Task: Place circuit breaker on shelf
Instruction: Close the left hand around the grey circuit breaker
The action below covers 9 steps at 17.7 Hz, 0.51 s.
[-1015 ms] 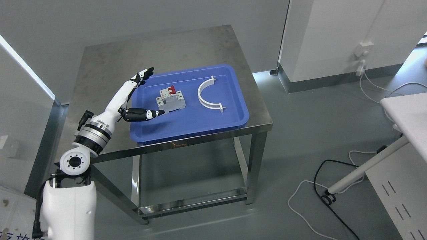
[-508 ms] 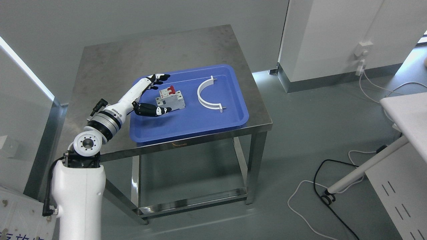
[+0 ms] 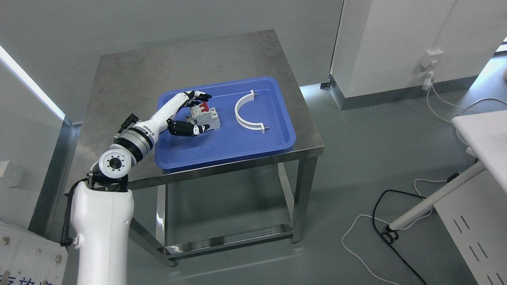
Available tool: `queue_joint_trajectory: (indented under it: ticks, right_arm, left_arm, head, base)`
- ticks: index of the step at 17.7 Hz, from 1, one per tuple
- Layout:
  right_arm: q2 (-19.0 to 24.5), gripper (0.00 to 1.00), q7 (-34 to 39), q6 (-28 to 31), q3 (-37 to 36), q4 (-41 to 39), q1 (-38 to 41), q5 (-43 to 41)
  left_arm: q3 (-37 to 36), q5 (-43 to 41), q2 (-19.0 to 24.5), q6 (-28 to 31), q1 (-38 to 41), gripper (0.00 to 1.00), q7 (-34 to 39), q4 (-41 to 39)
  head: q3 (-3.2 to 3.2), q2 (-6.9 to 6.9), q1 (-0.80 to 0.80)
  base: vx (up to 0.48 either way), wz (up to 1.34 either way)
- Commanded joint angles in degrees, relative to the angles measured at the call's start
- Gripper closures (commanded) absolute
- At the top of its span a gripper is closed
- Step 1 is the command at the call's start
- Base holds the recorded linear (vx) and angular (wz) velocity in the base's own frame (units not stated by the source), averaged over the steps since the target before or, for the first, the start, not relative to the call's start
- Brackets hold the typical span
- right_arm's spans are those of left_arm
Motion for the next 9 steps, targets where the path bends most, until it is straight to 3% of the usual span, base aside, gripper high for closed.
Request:
queue_joint_trajectory:
  ticks: [1,6,9]
  right_arm:
    - [-1.0,0.00,-0.4,0.0,0.0,-0.1,0.0,0.0]
    - [-1.0,0.00,-0.4,0.0,0.0,0.0,0.0,0.0]
    - [-1.0,0.00,-0.4,0.0,0.0,0.0,0.0,0.0]
  left_arm:
    - [-0.7,-1.9,-1.5,-0.2,-0.9,0.42,-0.1,4.0]
    - [0.0,-1.9,-1.4,-1.1,-1.1,0.53,-0.1,5.2]
    - [1.1,-1.9,-1.7,-5.6,-1.3,0.58,0.2,5.9]
  head:
    - [0.00,0.00,0.00]
    - [0.00,0.00,0.00]
    - [0.00,0.00,0.00]
  base:
    - [0.001,-0.02]
    - [-0.002,0.01]
    - [0.008,-0.04]
